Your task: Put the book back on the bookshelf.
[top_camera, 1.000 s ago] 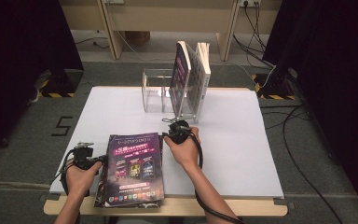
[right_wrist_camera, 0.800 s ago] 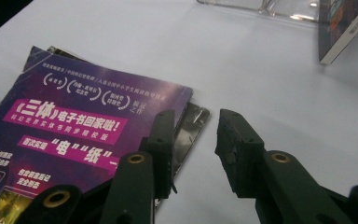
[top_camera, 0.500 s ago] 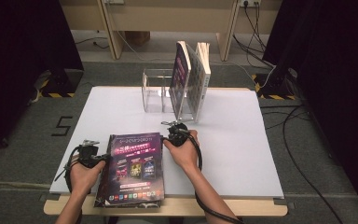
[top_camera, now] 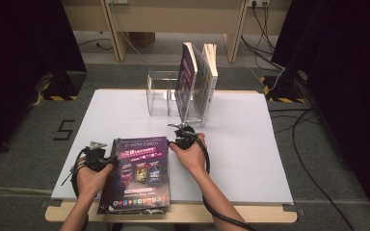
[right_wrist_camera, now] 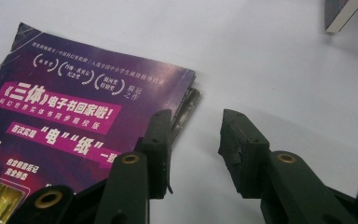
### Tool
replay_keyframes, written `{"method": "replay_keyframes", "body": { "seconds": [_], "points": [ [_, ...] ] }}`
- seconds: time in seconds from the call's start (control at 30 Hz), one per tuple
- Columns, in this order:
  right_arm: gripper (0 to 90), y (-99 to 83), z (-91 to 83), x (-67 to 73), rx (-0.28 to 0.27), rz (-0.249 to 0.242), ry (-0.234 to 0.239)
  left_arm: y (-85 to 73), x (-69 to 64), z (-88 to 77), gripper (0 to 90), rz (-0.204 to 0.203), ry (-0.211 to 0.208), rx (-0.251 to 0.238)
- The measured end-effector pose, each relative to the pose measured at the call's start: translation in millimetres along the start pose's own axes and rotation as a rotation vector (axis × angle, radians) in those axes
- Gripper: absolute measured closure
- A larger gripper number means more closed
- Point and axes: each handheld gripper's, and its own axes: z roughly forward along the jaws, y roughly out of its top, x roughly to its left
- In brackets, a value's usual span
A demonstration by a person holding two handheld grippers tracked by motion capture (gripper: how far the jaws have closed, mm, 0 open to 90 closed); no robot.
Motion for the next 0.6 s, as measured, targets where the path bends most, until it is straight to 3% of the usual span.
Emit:
{"method": "replay_keyframes", "body": {
  "seconds": [0.07,0.33,0.6],
  "points": [
    [63.8,-0.1,-0.1,-0.2,0.003,0.001,-0.001,-2.2,4.6,2.1,89.6,-0.014,0.007,0.012],
    [63.4,-0.9,-0.7,-2.6,0.015,0.001,-0.006,-3.1,8.2,12.1,89.7,-0.029,-0.04,0.045],
    [62.4,1.8,4.4,-3.4,0.025,0.019,0.013,2.4,2.5,16.7,89.7,0.009,-0.048,0.063]
  ]
}}
